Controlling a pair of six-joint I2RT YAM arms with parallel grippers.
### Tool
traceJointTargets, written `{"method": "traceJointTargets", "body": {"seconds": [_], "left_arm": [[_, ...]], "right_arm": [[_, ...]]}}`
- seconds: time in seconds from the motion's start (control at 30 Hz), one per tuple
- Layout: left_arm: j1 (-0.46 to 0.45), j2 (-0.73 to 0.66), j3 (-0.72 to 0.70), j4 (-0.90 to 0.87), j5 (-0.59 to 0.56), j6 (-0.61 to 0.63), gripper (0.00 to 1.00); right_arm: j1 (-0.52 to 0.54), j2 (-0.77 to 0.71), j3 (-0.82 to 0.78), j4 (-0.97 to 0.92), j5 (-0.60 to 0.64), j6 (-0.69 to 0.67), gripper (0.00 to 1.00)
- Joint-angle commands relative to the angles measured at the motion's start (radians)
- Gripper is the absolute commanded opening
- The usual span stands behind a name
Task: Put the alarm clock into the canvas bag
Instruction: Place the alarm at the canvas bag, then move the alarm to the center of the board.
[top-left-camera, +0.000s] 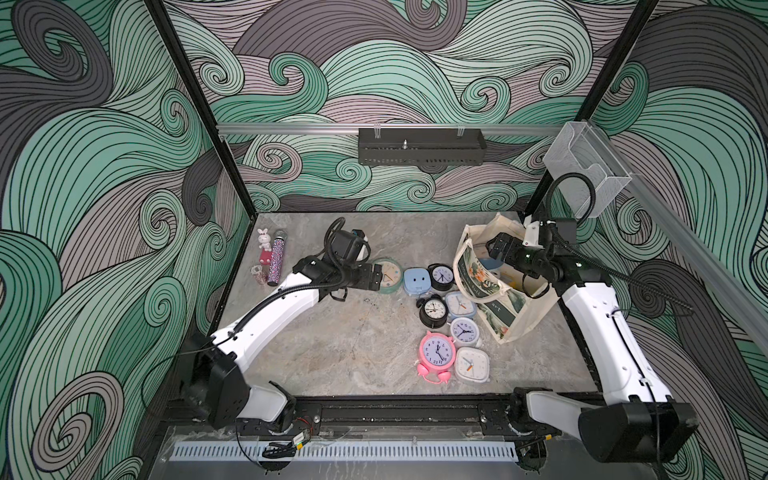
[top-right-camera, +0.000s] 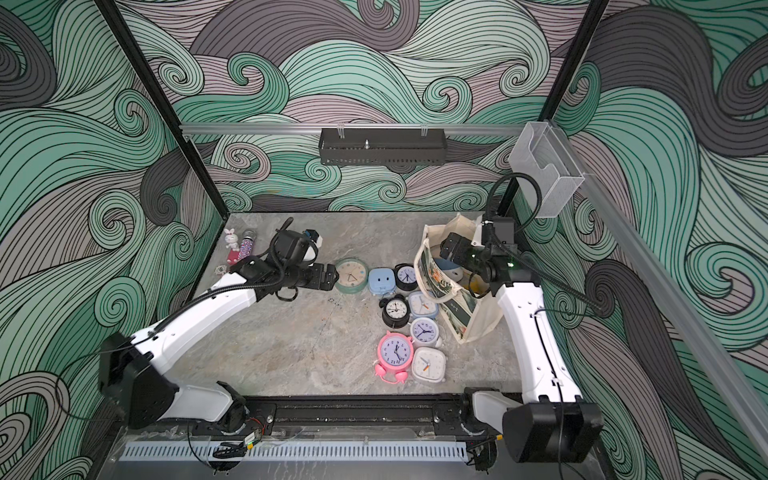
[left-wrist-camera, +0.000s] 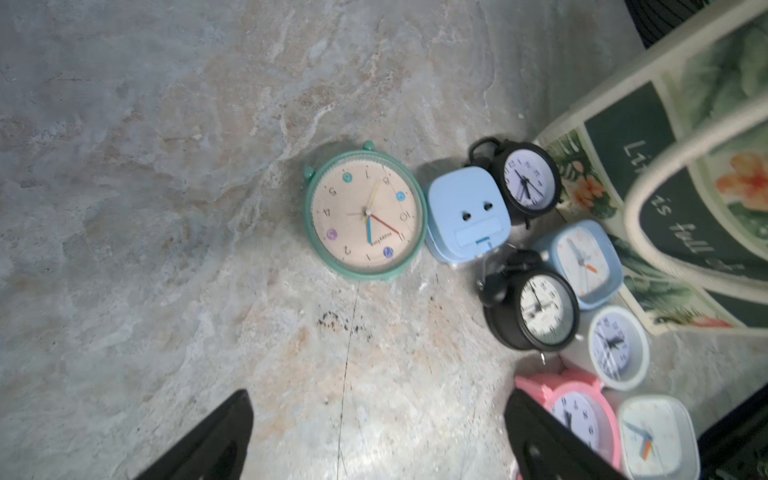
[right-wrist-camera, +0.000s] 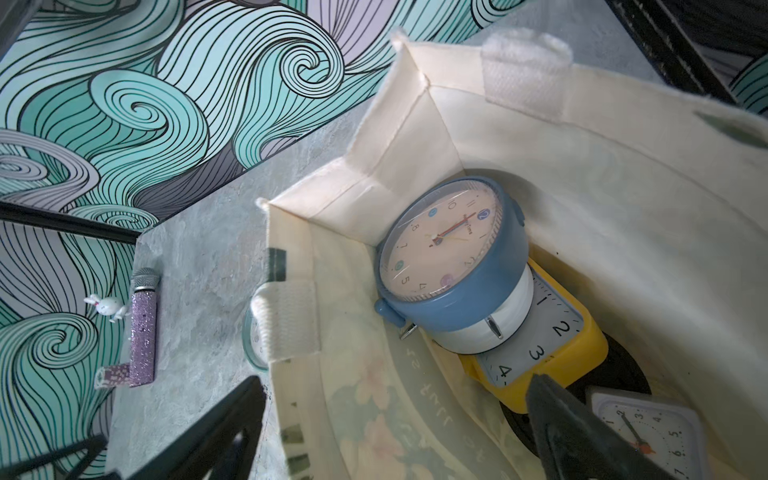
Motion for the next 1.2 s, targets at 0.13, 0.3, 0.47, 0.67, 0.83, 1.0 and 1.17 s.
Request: {"method": "traceJointTargets", "body": {"seconds": [0.13, 0.3, 0.47, 0.67, 0.83, 1.0, 1.17], "left_arm": [[0.107, 0.379, 0.338, -0.225, 0.033, -0.013, 0.85], [0.158, 0.63, 0.602, -0.342, 0.072, -0.007, 0.75], [0.171, 0.815, 0.839, -0.425, 0.052, 0.016, 0.74], [0.173, 0.959, 1.012, -0.502, 0.047, 0.044, 0.74], [0.173, 0.992, 1.014, -0.476, 0.065, 0.063, 0.74], [0.172, 1.011, 1.008, -0.477, 0.062, 0.085, 0.74], [0.172, 0.998, 0.966, -0.496, 0.06, 0.092, 0.72]], "right_arm": [[0.12, -0.119, -0.031, -0.031, 0.101, -0.051, 1.0], [0.242, -0.148, -0.022, -0.037, 0.123, -0.085, 1.0], [0.333, -0.137, -0.028, -0.027, 0.105, -0.102, 1.0], [0.378, -0.114, -0.038, 0.003, 0.063, -0.112, 1.0], [0.388, -0.094, -0.039, 0.019, 0.026, -0.114, 1.0], [0.398, -0.089, -0.046, 0.027, 0.013, -0.115, 1.0], [0.402, -0.09, -0.054, 0.035, 0.003, -0.112, 1.0]]}}
